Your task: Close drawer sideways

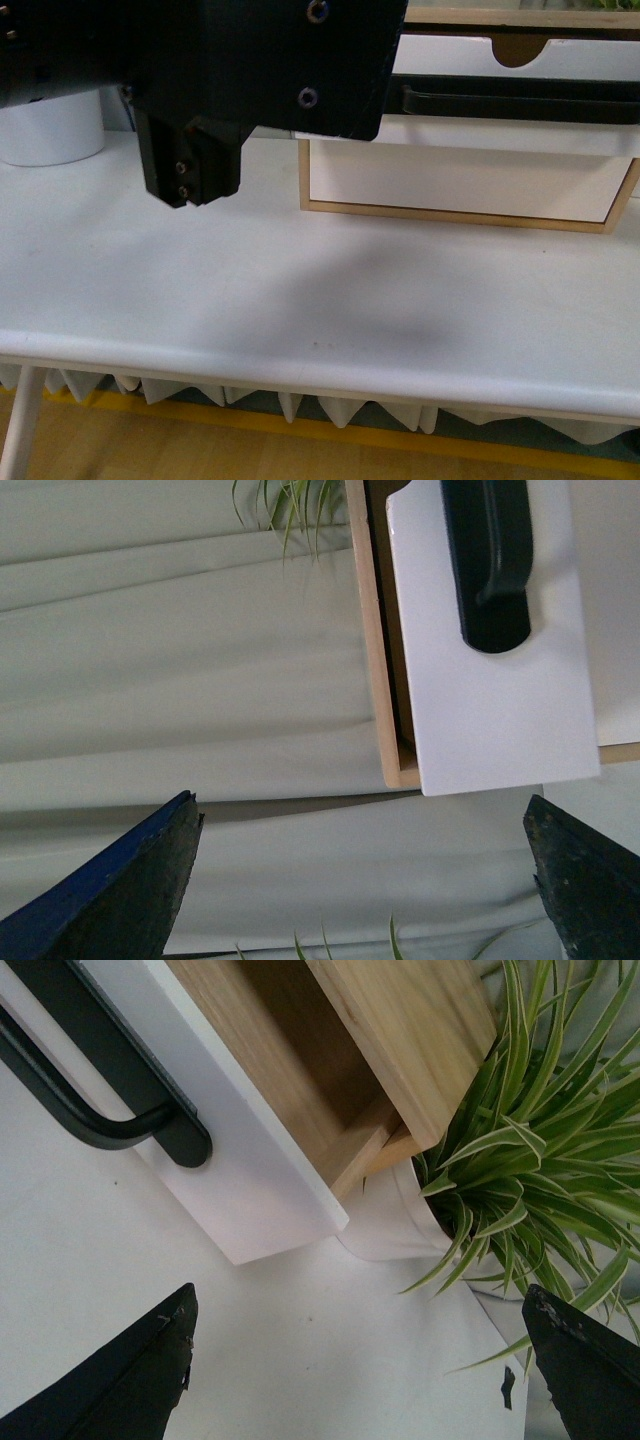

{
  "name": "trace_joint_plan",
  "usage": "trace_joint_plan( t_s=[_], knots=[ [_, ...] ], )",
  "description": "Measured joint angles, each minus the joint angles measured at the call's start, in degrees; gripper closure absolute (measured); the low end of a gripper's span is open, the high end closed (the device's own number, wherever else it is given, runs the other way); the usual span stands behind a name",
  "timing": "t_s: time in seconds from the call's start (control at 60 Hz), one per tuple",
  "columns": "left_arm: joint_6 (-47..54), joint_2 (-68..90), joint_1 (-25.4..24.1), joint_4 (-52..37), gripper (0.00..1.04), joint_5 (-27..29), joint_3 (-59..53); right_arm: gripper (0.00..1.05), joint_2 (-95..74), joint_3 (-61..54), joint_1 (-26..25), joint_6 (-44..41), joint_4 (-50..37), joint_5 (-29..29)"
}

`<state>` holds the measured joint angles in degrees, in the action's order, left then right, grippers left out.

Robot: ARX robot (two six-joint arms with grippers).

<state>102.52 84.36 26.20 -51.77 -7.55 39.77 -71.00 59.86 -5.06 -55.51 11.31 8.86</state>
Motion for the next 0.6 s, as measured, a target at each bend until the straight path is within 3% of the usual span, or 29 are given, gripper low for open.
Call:
trace_joint_plan(
  t_s=[0.6],
  knots=[
    [1.4,12.3,-0.5,3.2,0.06,-1.3,15.0,0.09,-10.3,7.2,1.4,-0.7,0.3,-0.4]
  ],
)
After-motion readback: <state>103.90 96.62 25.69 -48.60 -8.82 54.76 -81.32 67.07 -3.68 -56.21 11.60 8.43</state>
